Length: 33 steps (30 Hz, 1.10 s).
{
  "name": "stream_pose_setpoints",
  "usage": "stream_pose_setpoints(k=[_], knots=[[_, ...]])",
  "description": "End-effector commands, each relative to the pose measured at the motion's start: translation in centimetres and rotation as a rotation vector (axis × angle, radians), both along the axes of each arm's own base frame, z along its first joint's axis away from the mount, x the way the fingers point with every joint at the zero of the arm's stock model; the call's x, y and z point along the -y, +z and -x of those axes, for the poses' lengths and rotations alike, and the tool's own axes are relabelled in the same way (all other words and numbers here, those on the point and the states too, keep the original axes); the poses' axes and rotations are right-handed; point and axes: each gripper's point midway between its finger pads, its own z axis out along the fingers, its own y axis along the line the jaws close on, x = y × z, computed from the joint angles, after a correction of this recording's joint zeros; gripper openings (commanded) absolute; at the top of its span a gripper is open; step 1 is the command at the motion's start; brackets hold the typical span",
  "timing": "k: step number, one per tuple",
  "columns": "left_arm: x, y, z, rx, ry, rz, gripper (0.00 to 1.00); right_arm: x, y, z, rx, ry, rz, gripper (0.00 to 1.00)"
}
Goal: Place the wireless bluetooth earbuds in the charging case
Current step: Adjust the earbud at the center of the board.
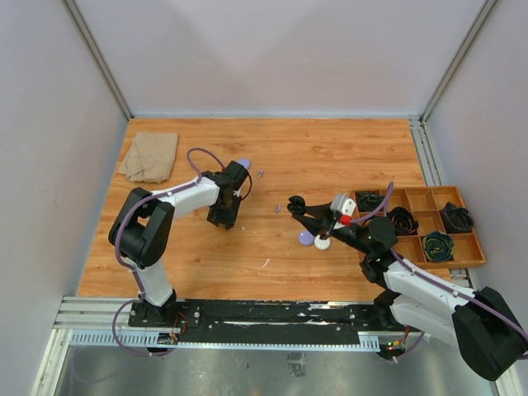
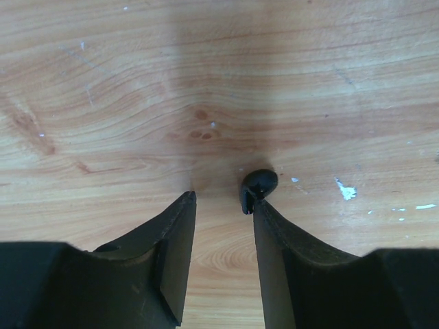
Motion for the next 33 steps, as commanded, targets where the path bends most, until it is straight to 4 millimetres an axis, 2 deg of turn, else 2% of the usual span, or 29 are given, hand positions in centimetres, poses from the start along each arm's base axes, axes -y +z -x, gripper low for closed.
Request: stream_pose_setpoints(k=[1,7,12,16,22,33], knots=[[-2.4,-0.3,2.0,-0.046,0.026,-0.105,0.45,-0.1,1.0,0.4,0.034,0.009,-0.024,0.06],[-2.1,1.0,1.3,-0.015,0.046,-0.090,0.47,-0.1,1.1,0.4,0.034,0.010,-0.025,0.06],[-0.1,2.7,0.4,0.014,0.033,0.003,0.54,-0.1,1.2,0.5,0.036,0.007,-0.026,0.06],[1.0,3.3,-0.3,0.021,-0.008,0.029,0.57,-0.1,1.1,0.4,0.033,0.009,-0.023,0.06],[2.3,3.3,-1.3,0.010,-0.071,0.051,0.54,-0.1,1.1,0.4,0.033,0.006,-0.021,0.06],[2.2,2.0,-1.6,-0.055,-0.131,-0.002,0.46,-0.1,0.9,0.3,0.029,0.001,-0.014,0.06]])
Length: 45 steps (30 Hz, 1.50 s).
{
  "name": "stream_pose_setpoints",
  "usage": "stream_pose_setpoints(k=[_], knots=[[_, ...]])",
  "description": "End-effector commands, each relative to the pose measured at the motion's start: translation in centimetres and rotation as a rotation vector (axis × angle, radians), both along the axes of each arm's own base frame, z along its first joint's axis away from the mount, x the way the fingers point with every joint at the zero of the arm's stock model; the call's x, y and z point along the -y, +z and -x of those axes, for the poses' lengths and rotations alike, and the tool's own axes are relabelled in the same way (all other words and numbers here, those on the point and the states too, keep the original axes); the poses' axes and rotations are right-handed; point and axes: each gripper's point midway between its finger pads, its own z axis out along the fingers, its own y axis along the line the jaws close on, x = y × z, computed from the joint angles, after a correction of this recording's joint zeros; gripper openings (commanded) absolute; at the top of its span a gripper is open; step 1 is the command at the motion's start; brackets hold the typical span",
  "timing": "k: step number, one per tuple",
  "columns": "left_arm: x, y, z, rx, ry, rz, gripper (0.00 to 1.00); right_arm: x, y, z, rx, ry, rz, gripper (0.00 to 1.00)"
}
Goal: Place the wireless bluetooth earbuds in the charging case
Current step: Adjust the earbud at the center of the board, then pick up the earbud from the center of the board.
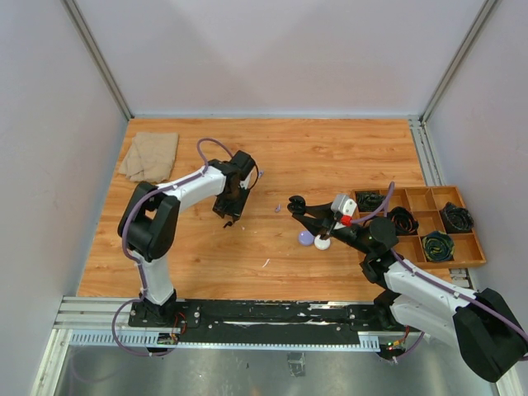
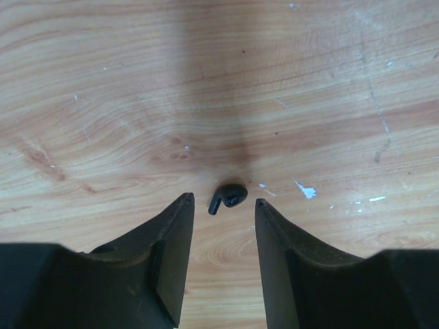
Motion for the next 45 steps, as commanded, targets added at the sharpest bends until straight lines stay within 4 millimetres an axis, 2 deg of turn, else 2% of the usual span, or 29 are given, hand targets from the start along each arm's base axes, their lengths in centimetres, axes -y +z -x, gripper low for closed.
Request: stream_pose_setpoints(k=[1,12,24,38,45], knots=[[0.1,-0.2,0.3,-0.042,-0.049,-0.021,0.46,-0.2,0.7,0.2,0.024,0.003,-0.011,0.06],[0.1,-1.2,0.3,-0.072,-0.073,-0.036,0.43,-0.2,0.6,0.2,0.023,0.002,-0.010,0.06],[0.1,-2.2,0.7,-0.106,-0.085,-0.043,0.36,-0.1,0.6,0.2,0.023,0.001,-0.008,0.06],[-0.3,-2.6,1.3,-0.132,-0.085,-0.064,0.37,-0.1,0.7,0.3,0.024,0.004,-0.010,0.06],[-0.3,-2.7,1.5,-0.141,-0.091,-0.062,0.27,-0.1,0.7,0.3,0.024,0.003,-0.009,0.06]])
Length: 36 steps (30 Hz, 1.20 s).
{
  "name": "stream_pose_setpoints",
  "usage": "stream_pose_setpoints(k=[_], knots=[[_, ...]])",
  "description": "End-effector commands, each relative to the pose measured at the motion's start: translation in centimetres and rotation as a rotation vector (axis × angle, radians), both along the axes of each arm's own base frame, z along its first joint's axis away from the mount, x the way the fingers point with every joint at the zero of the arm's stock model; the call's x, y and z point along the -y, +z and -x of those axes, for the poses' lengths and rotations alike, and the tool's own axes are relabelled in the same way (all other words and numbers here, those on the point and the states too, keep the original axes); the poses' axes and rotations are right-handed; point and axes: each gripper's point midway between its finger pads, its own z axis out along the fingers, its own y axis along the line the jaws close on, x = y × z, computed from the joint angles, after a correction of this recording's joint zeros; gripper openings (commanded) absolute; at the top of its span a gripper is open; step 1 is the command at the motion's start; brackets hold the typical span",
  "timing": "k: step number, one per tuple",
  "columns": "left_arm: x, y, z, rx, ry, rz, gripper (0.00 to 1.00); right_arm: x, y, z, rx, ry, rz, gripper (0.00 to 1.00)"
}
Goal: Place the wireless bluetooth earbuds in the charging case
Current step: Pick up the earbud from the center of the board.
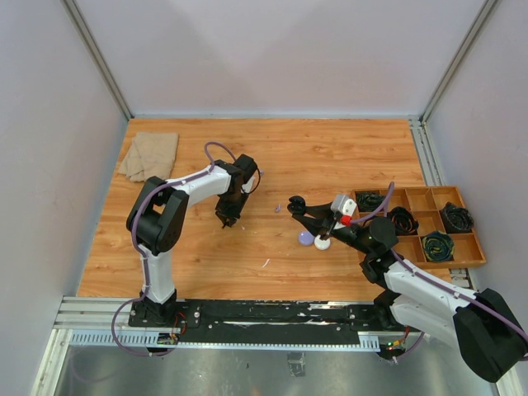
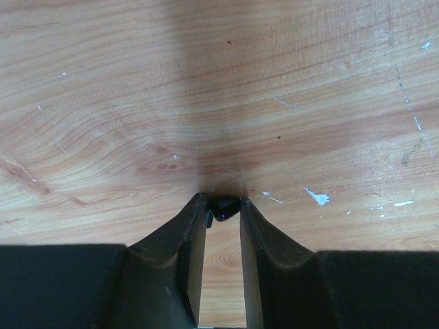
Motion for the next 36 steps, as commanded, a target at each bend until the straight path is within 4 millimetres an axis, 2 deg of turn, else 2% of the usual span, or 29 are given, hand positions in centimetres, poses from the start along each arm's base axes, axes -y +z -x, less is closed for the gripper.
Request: stream_pose_setpoints(k=[1,8,20,25,36], knots=[[0.2,-0.5,0.4,-0.029,-0.022,-0.006,0.26,-0.1,0.9,0.3,0.029,0.004,-0.012,0.06],[0.5,0.5,0.0,0.010,-0.006,0.016,0.25,-0.2,1.0,0.4,0.032,0.012,-0.012,0.06],[3.0,5.4,-1.9,0.196,0.033,0.155,0.25,-0.2,1.8,0.5,0.050,0.012,-0.011,0.06],[5.0,8.5,-2.3,0.303,0.024,0.241,0.25,-0.2,2.2,0.5,0.052,0.018,-0.014,0.06],[9.8,17.8,-1.8,0.587,-0.044,0.515,0.24,-0.2,2.8,0.2,0.062,0.003,-0.018,0.06]])
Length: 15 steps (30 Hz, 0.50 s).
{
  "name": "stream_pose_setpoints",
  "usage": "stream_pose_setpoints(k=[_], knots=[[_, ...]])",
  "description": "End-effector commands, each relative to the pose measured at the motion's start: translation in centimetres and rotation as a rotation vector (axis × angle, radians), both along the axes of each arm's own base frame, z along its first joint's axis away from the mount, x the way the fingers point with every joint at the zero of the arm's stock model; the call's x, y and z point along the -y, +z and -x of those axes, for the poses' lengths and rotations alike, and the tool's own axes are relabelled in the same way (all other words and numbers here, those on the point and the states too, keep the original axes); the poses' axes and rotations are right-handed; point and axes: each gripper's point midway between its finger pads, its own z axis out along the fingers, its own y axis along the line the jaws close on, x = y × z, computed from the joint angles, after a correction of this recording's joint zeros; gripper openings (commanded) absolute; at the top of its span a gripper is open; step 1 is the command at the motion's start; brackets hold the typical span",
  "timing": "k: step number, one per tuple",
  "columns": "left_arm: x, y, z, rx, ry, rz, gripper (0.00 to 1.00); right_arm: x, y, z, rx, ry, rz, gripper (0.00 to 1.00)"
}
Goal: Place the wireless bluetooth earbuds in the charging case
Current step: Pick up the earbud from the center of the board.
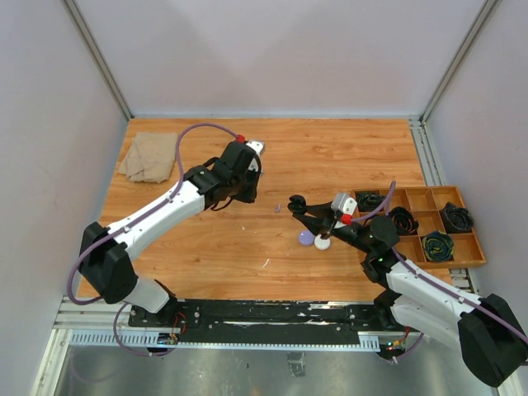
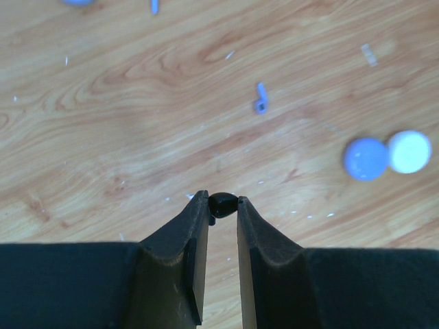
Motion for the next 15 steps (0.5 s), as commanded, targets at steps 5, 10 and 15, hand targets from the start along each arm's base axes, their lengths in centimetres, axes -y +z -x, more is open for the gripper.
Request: stream_pose_setpoints(k=[5,10,15], knots=[[3.5,7.1,0.4,0.230,-0.061,0.232,0.24,-0.3,2.7,0.1,0.071,0.004,-0.033,0.06],[4.9,11.0,1.9,0.334,-0.130,0.375,0.23,-0.4,3.1,0.1,0.073,0.008,-0.049,0.06],[5.7,13.8,3.3,0.425,-0.180,0.499,0.23,-0.5,3.7,0.0,0.076,0.016,-0.073,0.06]])
